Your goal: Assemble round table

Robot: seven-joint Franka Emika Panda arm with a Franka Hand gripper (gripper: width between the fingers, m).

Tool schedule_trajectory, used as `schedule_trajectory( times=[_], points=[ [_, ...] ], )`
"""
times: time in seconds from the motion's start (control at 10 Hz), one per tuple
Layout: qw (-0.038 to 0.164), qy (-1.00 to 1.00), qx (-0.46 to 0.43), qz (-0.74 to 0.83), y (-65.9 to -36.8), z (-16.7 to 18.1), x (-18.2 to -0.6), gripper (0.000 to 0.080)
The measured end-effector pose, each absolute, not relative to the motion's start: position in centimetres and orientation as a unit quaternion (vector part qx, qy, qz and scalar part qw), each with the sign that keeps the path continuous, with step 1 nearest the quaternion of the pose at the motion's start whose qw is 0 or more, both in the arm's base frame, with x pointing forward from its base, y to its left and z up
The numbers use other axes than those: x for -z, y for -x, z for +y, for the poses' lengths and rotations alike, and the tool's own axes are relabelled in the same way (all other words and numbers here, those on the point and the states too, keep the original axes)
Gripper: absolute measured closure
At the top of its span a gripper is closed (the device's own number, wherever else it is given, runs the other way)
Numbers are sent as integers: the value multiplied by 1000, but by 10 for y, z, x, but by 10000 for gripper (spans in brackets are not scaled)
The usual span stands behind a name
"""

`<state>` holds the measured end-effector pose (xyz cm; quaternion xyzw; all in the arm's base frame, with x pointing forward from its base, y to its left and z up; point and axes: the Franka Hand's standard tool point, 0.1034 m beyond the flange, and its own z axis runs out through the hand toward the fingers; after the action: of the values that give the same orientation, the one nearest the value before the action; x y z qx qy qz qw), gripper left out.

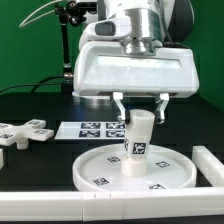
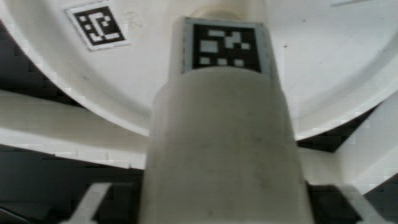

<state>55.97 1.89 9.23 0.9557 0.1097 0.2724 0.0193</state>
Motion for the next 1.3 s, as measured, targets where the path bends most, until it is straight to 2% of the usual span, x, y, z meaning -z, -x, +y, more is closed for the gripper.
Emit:
schedule_trajectory(
  times=[0.2, 0.3, 0.4, 0.5, 0.6, 1.1, 1.3],
  points=[
    [16, -957, -272, 100, -560, 13, -92, 390],
    [15, -958, -267, 101, -559, 13, -91, 341],
    [14, -959, -264, 101, -558, 13, -89, 341],
    [13, -961, -259, 101, -557, 14, -89, 204],
    [11, -963, -250, 104, -558, 18, -95, 161],
    [12, -966, -234, 113, -562, 13, -117, 150],
    [12, -966, -233, 114, -562, 12, -119, 150]
  ],
)
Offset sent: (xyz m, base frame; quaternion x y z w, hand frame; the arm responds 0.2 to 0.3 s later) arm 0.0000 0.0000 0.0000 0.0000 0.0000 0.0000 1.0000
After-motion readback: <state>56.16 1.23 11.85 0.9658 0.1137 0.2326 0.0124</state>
